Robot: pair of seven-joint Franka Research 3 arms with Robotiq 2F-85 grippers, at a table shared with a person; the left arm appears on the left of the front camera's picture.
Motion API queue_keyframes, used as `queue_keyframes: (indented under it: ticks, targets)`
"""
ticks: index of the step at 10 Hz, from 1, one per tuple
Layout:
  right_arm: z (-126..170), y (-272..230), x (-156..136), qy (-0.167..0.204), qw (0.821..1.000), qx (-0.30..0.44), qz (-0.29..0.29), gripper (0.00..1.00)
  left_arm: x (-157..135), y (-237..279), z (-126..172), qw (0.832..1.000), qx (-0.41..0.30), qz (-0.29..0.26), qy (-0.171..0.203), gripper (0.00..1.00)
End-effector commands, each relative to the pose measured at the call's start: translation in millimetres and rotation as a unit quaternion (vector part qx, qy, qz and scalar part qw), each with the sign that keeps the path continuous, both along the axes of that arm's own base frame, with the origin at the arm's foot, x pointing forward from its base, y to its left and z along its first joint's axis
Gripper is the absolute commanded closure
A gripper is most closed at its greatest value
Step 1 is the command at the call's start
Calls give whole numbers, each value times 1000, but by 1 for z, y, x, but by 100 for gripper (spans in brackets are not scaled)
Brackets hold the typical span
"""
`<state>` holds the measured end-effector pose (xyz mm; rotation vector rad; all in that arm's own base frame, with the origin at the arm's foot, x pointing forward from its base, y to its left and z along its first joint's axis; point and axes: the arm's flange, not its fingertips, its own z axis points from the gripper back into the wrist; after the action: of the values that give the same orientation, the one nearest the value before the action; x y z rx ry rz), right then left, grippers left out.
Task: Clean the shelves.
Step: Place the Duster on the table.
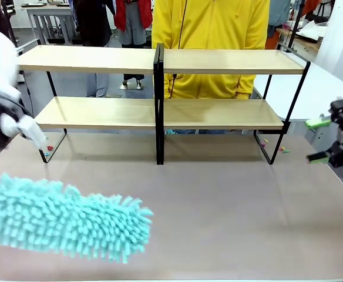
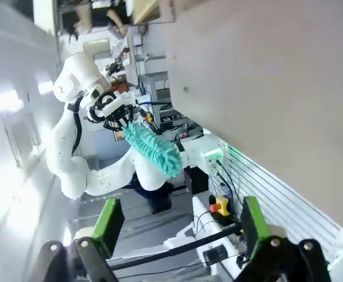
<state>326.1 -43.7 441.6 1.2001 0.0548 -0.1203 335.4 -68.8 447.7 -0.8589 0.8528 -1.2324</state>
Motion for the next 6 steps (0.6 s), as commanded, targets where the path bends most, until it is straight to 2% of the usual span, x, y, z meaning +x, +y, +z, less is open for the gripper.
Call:
queue_keyframes:
  ticks: [1,2,3,4,5,6]
  targets:
    - [18,2,-4,-34,999,3,5,0,28,1,9,988,-11,155,-17,88]
    - [18,2,-4,-34,999,3,5,0,0,0,0,1000,0,0,0,88]
    - [18,2,-4,-34,999,3,5,0,0,0,0,1000,0,0,0,88]
    - [18,2,-4,-34,999,3,5,0,21,-1,-17,998,-2,58,2,88]
    - [18,2,-4,-34,999,3,5,0,38,-12,-25,998,-9,59,-3,88]
    - [18,2,-4,-34,999,3,5,0,47,-18,-32,996,-15,83,-27,88]
